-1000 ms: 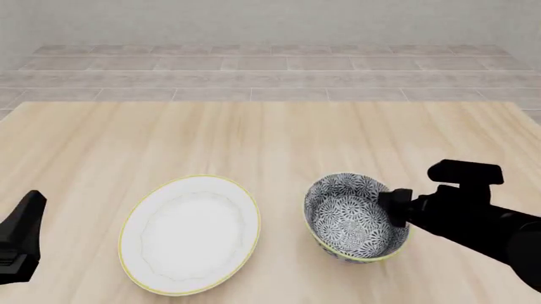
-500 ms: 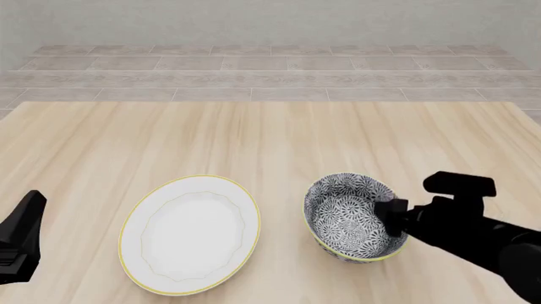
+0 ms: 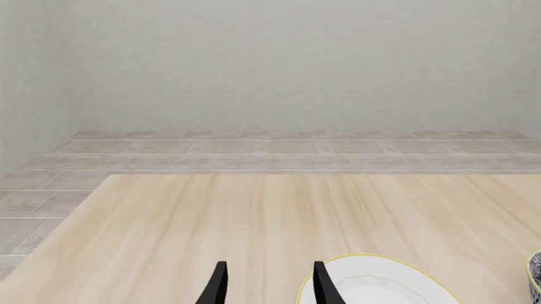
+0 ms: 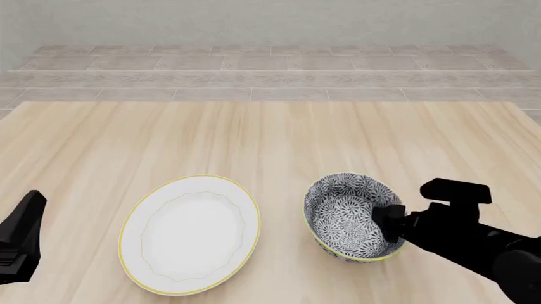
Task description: Put the bowl on the plate.
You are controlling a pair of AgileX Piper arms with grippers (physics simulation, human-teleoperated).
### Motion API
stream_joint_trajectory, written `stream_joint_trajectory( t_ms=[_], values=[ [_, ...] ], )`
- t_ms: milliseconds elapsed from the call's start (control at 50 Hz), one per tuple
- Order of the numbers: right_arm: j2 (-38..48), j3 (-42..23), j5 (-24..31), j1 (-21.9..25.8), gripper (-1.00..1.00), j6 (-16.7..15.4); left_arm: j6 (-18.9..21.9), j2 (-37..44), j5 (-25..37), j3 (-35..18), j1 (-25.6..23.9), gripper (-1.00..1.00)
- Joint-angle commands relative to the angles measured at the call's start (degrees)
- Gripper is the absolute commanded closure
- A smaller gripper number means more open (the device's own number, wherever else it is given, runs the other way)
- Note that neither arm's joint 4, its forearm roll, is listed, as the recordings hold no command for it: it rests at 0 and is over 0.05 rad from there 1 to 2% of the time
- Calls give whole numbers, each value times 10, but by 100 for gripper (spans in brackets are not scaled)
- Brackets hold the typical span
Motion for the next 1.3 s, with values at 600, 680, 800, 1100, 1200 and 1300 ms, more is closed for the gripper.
stream_joint_trajectory(
  t_ms=[600, 680, 800, 1100, 1200, 1300],
  values=[
    [-11, 7, -1, -20, 100, -16, 0, 0, 0, 0, 0, -100],
    [-13, 7, 2, -20, 100, -19, 0, 0, 0, 0, 0, -100],
    [-7, 8, -5, -22, 100, -17, 0, 0, 0, 0, 0, -100],
    [-30, -1, 8, -20, 100, 0, 0, 0, 0, 0, 0, -100],
    [-45, -9, 19, -21, 100, -2, 0, 0, 0, 0, 0, -100],
    [-58, -16, 26, -19, 100, 0, 0, 0, 0, 0, 0, -100]
  ],
)
